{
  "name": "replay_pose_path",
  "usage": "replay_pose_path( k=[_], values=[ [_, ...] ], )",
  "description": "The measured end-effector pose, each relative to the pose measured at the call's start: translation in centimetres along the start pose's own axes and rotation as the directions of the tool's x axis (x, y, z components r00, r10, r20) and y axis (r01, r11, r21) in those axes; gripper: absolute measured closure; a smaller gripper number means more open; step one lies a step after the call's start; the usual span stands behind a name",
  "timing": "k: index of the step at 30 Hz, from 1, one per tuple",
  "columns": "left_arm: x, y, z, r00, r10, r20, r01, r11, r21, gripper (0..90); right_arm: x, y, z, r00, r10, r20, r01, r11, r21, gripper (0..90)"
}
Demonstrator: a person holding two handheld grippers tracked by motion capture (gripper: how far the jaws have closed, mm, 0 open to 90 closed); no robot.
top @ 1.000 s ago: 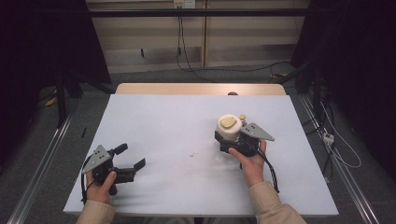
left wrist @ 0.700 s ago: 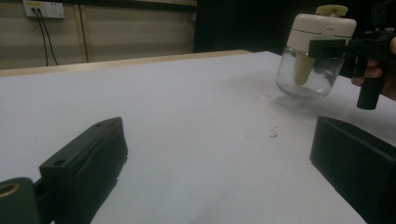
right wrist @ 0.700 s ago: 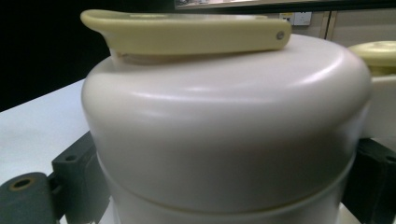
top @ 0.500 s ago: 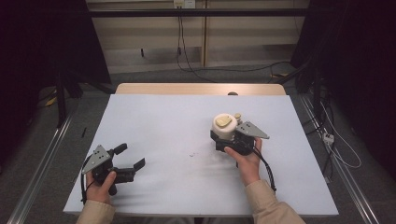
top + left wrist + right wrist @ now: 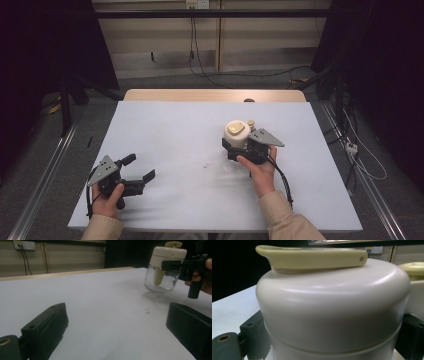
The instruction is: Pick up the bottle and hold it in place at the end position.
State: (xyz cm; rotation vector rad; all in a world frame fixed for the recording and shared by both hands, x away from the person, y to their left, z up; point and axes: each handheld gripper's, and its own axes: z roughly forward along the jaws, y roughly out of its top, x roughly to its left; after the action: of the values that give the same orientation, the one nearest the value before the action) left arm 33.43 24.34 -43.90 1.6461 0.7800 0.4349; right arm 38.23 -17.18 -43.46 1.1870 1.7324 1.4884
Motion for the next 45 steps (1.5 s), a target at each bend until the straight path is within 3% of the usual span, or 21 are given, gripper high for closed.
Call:
replay_pose_path(
  k=[45],
  values=[
    [0.1, -0.1, 0.0, 1.0000, -0.007, -0.004, 0.007, 1.0000, -0.001, 3.3, 0.9, 0.1, 2.2, 0.9996, -0.019, -0.022, 0.019, 1.000, 0.010, 7.0]
  ],
)
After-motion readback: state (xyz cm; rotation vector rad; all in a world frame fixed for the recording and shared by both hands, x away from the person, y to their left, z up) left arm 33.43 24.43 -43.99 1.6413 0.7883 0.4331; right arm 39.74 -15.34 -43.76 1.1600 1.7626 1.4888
